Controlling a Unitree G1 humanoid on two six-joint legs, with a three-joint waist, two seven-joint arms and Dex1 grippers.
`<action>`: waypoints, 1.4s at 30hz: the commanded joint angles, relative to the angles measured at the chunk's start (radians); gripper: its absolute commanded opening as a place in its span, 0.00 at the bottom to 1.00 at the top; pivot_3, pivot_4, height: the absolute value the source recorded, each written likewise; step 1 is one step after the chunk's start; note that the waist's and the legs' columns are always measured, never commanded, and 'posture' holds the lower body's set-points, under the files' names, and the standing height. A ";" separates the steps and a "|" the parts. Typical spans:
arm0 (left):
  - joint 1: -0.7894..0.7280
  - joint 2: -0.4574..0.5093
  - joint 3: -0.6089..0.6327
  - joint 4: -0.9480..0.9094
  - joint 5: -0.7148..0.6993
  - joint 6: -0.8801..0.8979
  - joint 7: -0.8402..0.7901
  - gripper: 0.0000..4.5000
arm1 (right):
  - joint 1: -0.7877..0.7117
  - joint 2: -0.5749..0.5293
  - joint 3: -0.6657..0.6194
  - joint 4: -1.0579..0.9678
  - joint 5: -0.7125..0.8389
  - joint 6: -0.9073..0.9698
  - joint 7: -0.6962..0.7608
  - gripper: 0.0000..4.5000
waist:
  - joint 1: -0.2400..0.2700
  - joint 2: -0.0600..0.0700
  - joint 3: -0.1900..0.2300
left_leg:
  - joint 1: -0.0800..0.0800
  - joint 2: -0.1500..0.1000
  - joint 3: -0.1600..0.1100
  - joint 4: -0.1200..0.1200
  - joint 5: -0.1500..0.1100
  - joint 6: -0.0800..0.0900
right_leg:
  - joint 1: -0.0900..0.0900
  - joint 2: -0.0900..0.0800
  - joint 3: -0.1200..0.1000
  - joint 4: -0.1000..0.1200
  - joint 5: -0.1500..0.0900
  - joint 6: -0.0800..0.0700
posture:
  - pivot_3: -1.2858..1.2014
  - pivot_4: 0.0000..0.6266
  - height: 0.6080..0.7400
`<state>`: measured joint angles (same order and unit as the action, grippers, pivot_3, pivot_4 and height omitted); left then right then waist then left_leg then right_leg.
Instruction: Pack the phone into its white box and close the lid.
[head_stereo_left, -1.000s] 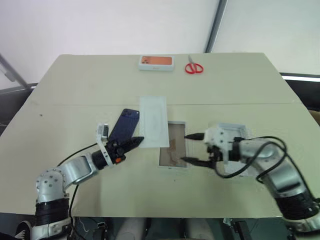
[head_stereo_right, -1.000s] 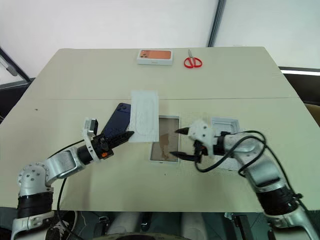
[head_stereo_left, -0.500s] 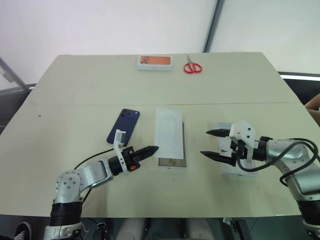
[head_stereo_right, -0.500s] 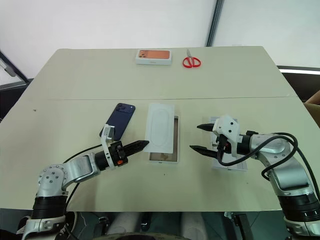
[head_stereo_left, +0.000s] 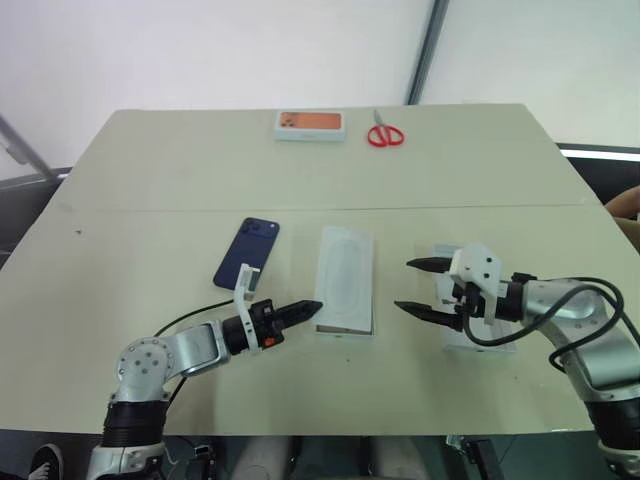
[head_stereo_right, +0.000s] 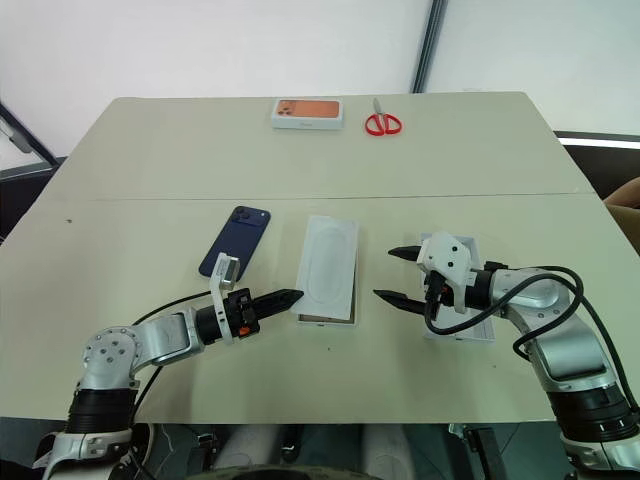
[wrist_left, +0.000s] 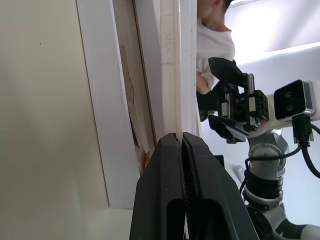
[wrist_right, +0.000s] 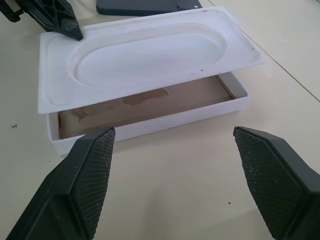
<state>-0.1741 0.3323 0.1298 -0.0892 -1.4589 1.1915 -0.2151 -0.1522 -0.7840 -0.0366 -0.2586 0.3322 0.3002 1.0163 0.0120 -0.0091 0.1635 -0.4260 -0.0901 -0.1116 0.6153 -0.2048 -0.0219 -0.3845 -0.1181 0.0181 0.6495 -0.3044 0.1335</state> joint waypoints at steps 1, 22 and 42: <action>-0.009 -0.002 0.000 -0.017 0.007 -0.003 -0.017 0.07 | -0.015 0.003 -0.007 -0.008 0.001 -0.020 -0.004 0.89 | 0.000 0.000 0.000 | 0.000 0.000 0.000 0.000 0.000 0.000 | 0.000 0.000 0.000 0.000 0.000 0.000 | 0.52 0.24 1.00; -0.048 0.145 0.054 -0.145 -0.121 0.012 -0.040 0.84 | -0.100 0.054 0.020 0.001 0.056 0.077 -0.030 0.89 | -0.001 0.000 0.000 | 0.000 0.000 -0.001 0.000 0.000 0.000 | 0.000 0.000 0.000 0.000 0.000 0.000 | 0.52 0.24 1.00; -0.016 0.407 0.071 -0.127 0.598 -0.578 -0.629 0.85 | -0.267 0.273 0.294 0.014 -0.116 0.195 -0.236 0.01 | -0.001 0.000 0.001 | -0.001 0.001 0.000 -0.003 0.001 -0.001 | -0.006 0.000 0.000 -0.002 -0.001 -0.003 | 0.52 0.24 1.00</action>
<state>-0.1926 0.7228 0.1815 -0.2098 -0.8997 0.6615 -0.8066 -0.4036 -0.5169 0.2464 -0.2307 0.2375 0.5141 0.7871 0.0108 -0.0087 0.1644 -0.4267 -0.0896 -0.1116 0.6121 -0.2042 -0.0231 -0.3909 -0.1182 0.0184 0.6478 -0.3045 0.1320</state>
